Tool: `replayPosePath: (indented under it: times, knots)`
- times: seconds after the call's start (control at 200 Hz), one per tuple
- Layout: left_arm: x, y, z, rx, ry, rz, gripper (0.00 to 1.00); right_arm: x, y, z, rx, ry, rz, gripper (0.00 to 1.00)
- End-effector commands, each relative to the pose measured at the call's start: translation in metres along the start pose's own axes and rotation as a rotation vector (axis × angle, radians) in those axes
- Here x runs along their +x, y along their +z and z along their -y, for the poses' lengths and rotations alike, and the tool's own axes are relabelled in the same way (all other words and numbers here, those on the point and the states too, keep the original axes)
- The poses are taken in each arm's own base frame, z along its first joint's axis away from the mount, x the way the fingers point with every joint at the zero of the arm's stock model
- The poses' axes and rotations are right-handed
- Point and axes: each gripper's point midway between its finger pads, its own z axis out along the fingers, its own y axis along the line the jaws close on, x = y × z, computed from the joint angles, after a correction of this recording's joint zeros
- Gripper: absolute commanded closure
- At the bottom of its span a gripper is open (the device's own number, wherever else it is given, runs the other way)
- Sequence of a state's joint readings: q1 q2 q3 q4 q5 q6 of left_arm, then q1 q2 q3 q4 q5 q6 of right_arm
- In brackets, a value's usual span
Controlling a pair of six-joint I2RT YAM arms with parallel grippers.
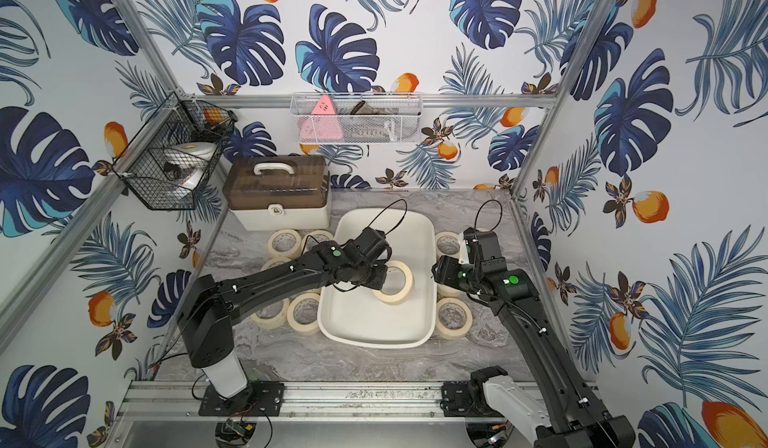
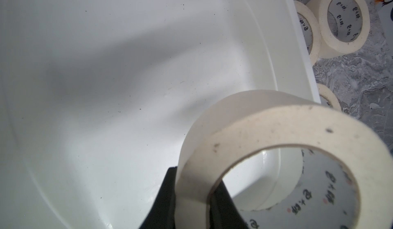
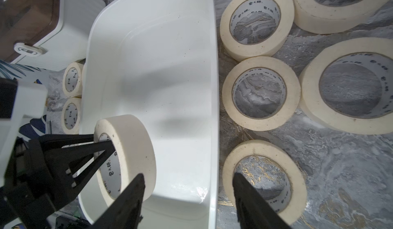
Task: Take out the art tape in the storage box
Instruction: Pick up the art tape from the storage box.
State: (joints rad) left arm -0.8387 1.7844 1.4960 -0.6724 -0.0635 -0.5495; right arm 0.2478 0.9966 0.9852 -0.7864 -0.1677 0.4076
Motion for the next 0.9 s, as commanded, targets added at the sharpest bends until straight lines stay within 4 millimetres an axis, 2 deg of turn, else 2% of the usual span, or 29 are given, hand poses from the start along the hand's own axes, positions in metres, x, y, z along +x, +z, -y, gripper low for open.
replayPosePath:
  times: [0.0, 0.245, 0.455, 0.69, 0.896]
  knots:
    - [-0.006, 0.0, 0.009, -0.002, -0.033, -0.004, 0.98, -0.002, 0.0, -0.011, -0.056, -0.033, 0.001, 0.33]
    - [-0.019, 0.008, 0.042, -0.004, -0.005, -0.01, 1.0, 0.0, -0.002, -0.016, -0.089, -0.053, -0.004, 0.33]
    - [-0.028, 0.01, 0.064, -0.008, 0.015, -0.007, 1.0, 0.001, 0.003, -0.011, -0.066, -0.056, -0.007, 0.36]
    - [-0.032, 0.008, 0.076, -0.015, 0.042, -0.003, 1.0, 0.0, 0.016, -0.001, -0.011, -0.056, -0.018, 0.41]
    - [-0.034, 0.006, 0.077, -0.022, 0.051, 0.002, 0.99, 0.003, 0.026, 0.007, 0.03, -0.048, -0.05, 0.52]
